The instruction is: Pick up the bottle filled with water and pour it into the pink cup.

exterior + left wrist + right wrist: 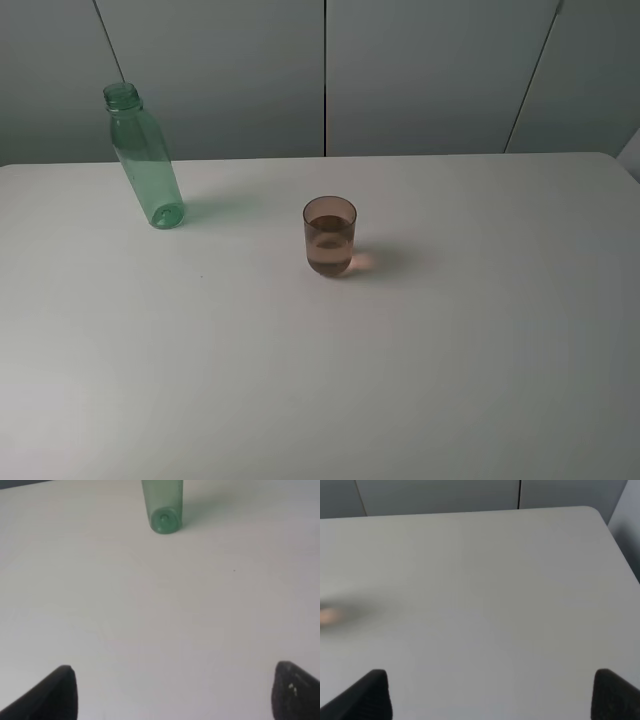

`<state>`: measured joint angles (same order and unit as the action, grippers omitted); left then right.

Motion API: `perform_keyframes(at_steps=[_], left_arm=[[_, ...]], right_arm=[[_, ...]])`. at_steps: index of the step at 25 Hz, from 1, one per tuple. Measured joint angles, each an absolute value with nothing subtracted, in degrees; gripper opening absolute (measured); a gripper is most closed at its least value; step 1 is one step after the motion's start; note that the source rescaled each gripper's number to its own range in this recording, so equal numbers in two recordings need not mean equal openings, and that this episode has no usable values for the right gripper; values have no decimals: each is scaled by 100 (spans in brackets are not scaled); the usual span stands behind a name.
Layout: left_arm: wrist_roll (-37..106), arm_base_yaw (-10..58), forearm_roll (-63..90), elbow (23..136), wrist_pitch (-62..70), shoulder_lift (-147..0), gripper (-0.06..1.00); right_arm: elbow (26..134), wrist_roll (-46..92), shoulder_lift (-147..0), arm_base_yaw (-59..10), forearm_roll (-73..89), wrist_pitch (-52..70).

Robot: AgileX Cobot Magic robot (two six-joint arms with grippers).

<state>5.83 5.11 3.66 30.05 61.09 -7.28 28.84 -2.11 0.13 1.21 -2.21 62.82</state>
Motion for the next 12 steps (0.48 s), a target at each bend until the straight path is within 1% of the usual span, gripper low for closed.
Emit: perform_keyframes(at_steps=[5,12], left_arm=[[596,511,344,2954,6188,-98,99],[575,511,294,2954,6200,0,99]], right_arm=[[2884,-211,13,121,-221,6282],[2884,-211,13,121,-221,6282]])
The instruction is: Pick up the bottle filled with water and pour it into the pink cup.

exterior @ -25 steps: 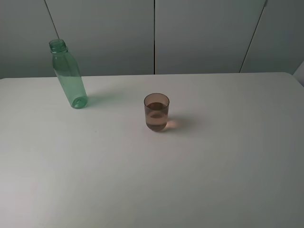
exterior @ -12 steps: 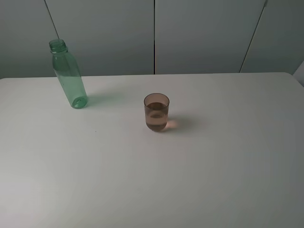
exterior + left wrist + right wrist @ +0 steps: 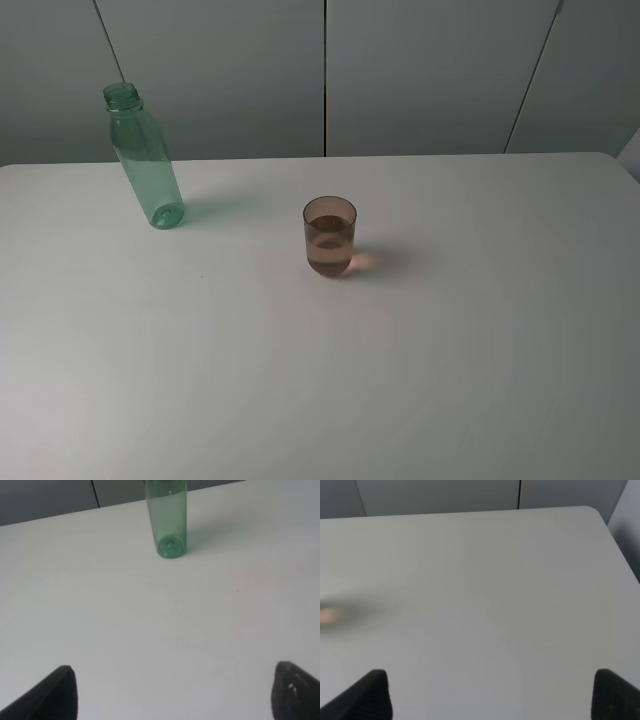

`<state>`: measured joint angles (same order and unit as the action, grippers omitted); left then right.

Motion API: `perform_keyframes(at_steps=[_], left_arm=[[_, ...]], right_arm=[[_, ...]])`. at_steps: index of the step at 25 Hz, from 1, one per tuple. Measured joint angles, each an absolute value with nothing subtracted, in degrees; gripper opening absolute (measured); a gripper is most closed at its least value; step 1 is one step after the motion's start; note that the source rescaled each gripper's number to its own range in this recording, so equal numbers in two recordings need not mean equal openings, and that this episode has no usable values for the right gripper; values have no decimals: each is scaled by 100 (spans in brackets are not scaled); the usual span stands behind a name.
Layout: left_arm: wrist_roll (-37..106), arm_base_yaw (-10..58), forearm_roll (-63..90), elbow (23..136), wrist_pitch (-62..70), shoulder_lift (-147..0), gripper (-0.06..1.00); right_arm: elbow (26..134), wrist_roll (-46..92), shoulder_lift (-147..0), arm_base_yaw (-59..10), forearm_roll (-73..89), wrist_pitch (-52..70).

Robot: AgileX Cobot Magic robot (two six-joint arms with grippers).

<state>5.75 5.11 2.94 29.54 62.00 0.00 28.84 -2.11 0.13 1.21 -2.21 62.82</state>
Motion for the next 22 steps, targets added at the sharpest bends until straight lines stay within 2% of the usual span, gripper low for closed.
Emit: perform_keyframes(at_steps=[22], left_arm=[[486,511,244,2954,6200,0,99]], right_arm=[[2884,-211,13,121,-221,6282]])
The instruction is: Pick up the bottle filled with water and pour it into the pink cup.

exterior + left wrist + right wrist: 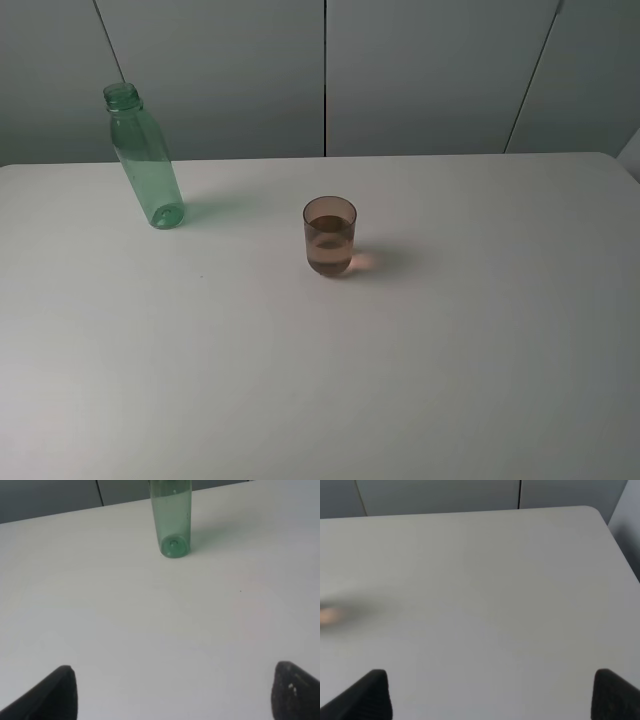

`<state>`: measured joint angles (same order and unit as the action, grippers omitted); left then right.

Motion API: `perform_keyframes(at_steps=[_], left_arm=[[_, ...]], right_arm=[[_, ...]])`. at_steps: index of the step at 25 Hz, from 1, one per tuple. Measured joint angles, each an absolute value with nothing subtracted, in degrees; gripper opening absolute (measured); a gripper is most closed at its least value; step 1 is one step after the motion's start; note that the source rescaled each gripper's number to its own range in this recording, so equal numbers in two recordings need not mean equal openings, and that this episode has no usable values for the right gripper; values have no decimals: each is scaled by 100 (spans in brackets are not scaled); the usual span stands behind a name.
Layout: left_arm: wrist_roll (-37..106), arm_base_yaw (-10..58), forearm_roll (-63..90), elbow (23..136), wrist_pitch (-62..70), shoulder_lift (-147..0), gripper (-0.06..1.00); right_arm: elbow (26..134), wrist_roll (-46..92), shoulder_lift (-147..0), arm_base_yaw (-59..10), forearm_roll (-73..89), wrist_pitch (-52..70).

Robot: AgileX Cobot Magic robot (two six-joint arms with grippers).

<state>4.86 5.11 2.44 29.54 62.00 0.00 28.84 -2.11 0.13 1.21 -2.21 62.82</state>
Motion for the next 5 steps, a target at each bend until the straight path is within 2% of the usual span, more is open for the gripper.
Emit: perform_keyframes(at_steps=[5], left_arm=[[486,511,244,2954,6200,0,99]], right_arm=[[2884,-211,13,121,-221,6282]])
